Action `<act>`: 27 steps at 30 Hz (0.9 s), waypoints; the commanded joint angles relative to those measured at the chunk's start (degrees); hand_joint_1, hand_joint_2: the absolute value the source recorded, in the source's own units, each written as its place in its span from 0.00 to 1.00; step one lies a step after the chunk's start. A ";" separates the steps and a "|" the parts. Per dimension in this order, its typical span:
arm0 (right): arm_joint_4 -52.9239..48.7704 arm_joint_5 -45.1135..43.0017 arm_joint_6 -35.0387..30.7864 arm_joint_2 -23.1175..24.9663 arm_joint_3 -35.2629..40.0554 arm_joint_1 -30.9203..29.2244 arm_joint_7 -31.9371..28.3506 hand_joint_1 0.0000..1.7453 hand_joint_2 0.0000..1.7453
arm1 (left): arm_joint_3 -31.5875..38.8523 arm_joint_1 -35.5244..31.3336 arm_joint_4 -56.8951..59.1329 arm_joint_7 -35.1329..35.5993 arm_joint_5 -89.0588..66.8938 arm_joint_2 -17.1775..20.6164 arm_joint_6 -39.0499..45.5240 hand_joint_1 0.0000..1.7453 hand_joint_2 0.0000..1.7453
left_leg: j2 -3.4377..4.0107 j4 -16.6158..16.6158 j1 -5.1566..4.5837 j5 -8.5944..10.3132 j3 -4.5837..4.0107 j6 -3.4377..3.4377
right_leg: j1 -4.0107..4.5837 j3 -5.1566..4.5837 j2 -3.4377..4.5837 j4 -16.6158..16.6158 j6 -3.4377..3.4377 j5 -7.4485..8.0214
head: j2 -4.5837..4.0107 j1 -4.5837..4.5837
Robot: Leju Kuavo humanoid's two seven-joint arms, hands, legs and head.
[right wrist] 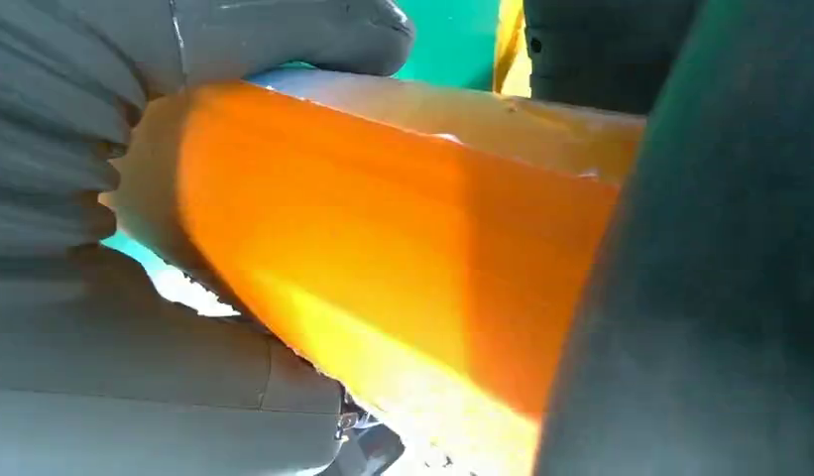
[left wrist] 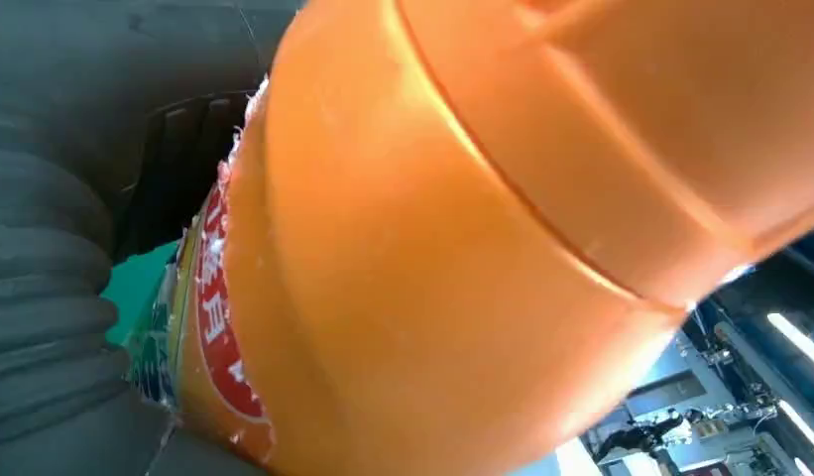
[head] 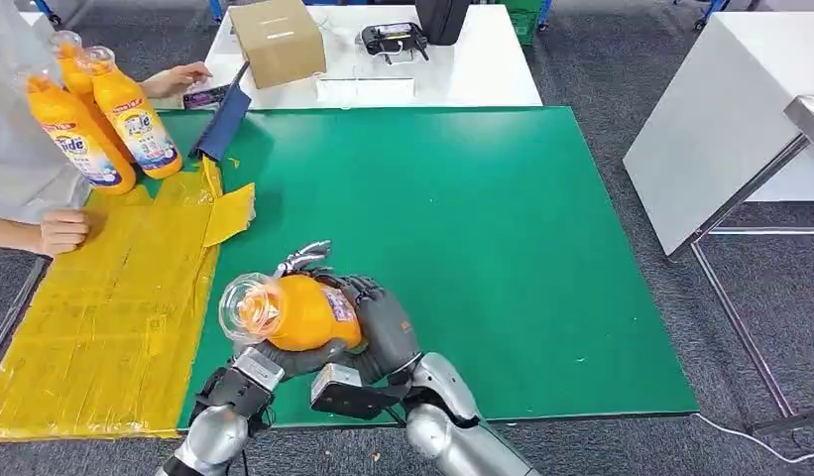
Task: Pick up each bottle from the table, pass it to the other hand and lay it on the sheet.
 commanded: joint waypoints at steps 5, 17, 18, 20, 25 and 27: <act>-7.46 -3.71 -0.70 -3.95 0.37 4.33 -2.24 1.00 1.00 | 3.74 -4.33 3.42 0.78 -2.23 0.07 2.92 1.00 1.00 | -0.27 0.00 0.13 -0.11 0.25 -0.12 | 0.07 0.33 0.07 -0.05 -0.13 -0.14 | 0.00 0.02; -28.22 -32.24 9.36 -5.26 -20.46 17.64 -6.11 0.00 0.00 | 16.39 -9.89 8.15 13.34 -37.92 4.60 24.92 1.00 1.00 | -0.48 0.03 0.12 -0.08 0.13 -0.14 | 0.07 0.23 -0.10 0.00 -0.13 -0.17 | 0.00 0.07; -30.15 -33.80 9.90 -5.24 -22.75 18.95 -6.34 0.00 0.00 | 18.18 -11.28 9.91 15.10 -43.70 5.74 25.82 1.00 1.00 | -0.26 0.00 0.07 0.00 0.01 -0.13 | 0.03 0.04 -0.01 -0.01 -0.08 -0.07 | 0.00 0.02; -33.79 -35.12 10.20 -4.85 -26.75 21.31 -7.51 0.00 0.00 | 22.79 -13.72 13.52 24.02 -66.79 7.52 25.97 1.00 1.00 | -0.28 0.01 0.10 -0.02 0.05 -0.17 | 0.05 0.12 0.02 0.02 -0.12 -0.09 | 0.00 0.02; -36.56 -35.22 9.73 -4.40 -28.53 22.60 -8.17 0.00 0.00 | 15.84 -17.33 19.95 35.17 -70.96 17.06 24.93 1.00 1.00 | -0.21 0.00 0.09 -0.04 0.11 -0.17 | 0.04 0.15 0.13 0.01 -0.12 -0.08 | 0.00 0.02; -37.57 -35.21 9.04 -4.64 -28.82 22.58 -8.84 0.00 0.00 | -4.12 -23.66 25.08 52.91 -70.96 26.63 20.99 1.00 1.00 | -0.09 0.02 0.11 -0.08 0.14 -0.18 | 0.07 0.15 0.24 0.00 -0.15 -0.07 | 0.00 0.02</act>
